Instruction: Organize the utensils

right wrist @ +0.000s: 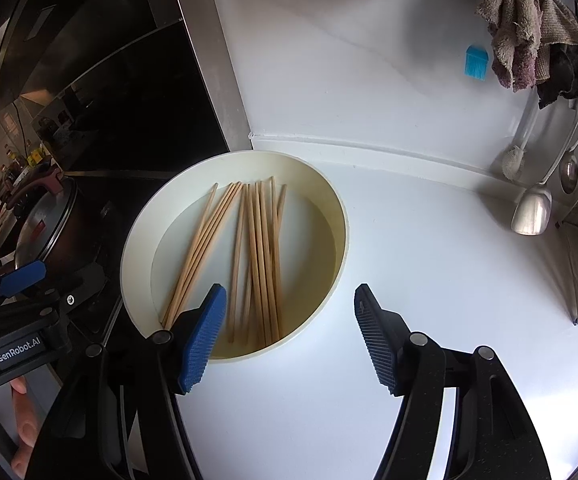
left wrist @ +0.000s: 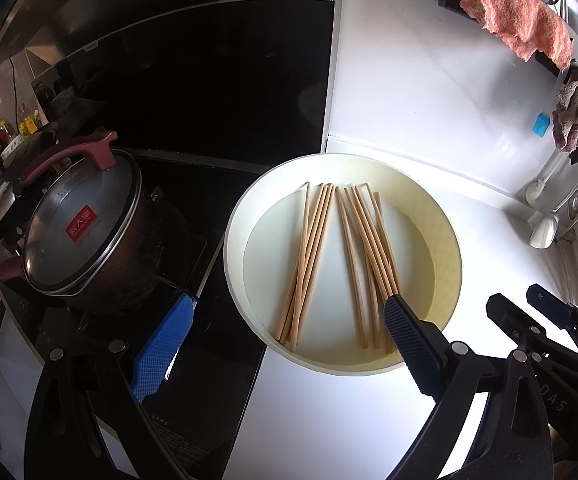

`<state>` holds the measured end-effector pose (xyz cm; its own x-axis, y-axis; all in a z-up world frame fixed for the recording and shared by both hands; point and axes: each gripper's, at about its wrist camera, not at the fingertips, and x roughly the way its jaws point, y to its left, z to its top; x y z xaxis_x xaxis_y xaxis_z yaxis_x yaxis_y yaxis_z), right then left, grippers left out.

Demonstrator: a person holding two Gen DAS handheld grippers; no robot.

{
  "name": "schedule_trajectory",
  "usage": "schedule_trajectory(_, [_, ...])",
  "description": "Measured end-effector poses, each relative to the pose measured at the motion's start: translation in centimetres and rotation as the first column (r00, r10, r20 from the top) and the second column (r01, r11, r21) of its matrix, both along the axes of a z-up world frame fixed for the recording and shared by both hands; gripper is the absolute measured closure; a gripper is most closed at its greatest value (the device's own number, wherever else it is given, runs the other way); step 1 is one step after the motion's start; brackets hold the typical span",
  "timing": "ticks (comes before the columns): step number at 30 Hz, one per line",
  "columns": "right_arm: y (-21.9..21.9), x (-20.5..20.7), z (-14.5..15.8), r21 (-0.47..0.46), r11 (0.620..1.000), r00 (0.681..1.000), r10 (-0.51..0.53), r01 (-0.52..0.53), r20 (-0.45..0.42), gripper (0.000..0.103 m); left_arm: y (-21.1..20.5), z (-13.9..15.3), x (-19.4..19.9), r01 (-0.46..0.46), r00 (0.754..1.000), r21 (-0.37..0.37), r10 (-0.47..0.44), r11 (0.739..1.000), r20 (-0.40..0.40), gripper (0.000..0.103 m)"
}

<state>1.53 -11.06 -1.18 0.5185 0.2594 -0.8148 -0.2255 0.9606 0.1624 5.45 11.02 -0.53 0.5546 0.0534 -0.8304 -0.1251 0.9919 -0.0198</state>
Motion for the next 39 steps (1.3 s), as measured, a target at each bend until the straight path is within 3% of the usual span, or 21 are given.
schedule_trajectory(39, [0.21, -0.25, -0.13, -0.001, 1.000, 1.000, -0.009, 0.009, -0.001, 0.039, -0.13, -0.49, 0.14, -0.010, 1.000, 0.011, 0.010, 1.000, -0.030, 0.006])
